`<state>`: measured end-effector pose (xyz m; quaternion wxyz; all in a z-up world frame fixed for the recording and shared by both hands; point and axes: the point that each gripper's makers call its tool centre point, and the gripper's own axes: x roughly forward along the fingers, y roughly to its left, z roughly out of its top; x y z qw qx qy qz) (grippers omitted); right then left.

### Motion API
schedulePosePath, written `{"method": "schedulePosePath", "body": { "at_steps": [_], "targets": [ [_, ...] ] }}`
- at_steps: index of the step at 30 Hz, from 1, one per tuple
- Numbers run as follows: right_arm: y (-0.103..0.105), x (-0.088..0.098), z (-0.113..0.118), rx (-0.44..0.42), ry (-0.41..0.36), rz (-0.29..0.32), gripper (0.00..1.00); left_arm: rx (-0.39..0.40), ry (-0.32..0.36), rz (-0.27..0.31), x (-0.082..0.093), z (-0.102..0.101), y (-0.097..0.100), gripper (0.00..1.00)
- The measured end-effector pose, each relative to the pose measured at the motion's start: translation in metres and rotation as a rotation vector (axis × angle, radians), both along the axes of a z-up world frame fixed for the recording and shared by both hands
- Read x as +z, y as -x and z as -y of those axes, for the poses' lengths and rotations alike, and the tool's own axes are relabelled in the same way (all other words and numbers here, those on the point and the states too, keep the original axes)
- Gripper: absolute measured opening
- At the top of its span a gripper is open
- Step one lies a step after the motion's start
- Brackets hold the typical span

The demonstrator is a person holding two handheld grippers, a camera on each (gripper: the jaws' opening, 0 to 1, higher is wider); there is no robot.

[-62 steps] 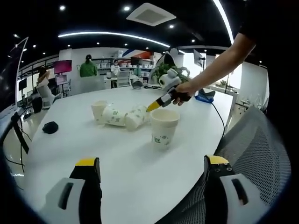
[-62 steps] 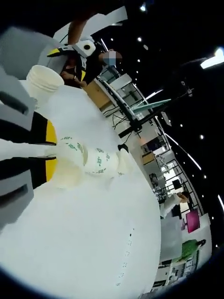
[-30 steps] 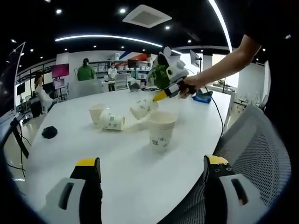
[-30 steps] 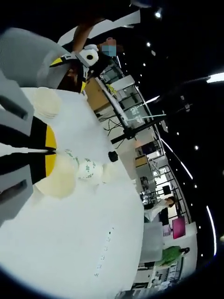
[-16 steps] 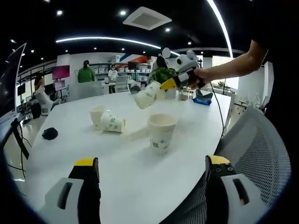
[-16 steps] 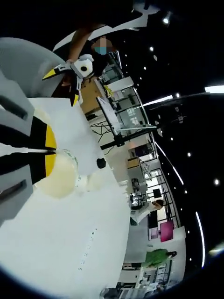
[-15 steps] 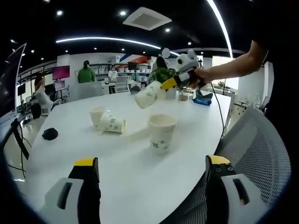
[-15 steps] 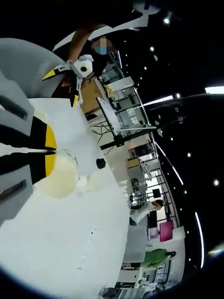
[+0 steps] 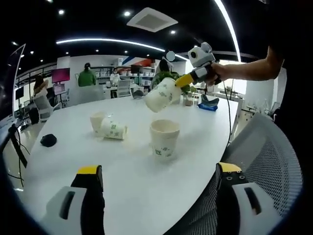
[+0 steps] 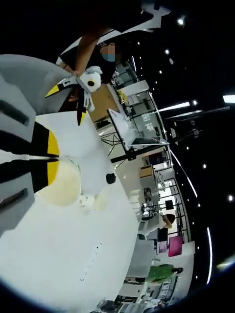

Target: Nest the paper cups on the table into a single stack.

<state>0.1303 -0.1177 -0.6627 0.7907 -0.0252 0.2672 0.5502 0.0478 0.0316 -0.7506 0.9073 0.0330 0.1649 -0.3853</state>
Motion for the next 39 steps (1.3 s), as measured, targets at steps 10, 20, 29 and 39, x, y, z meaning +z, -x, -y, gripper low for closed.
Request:
{"method": "schedulePosePath", "body": {
  "at_steps": [10, 20, 29, 39],
  "targets": [
    [0.026, -0.007, -0.007, 0.078, 0.171, 0.044, 0.0, -0.007, -0.003, -0.004, -0.001, 0.001, 0.001, 0.95],
    [0.035, -0.025, -0.014, 0.129, 0.276, 0.088, 0.0, -0.004, -0.012, -0.009, -0.003, 0.0, 0.001, 0.94],
    [0.039, -0.038, -0.033, 0.187, 0.349, 0.129, 0.0, -0.004, -0.017, -0.018, -0.005, -0.001, 0.002, 0.92],
    [0.036, -0.047, -0.042, 0.223, 0.4, 0.175, 0.0, -0.004, -0.015, -0.019, -0.005, 0.0, 0.001, 0.92]
  ]
}}
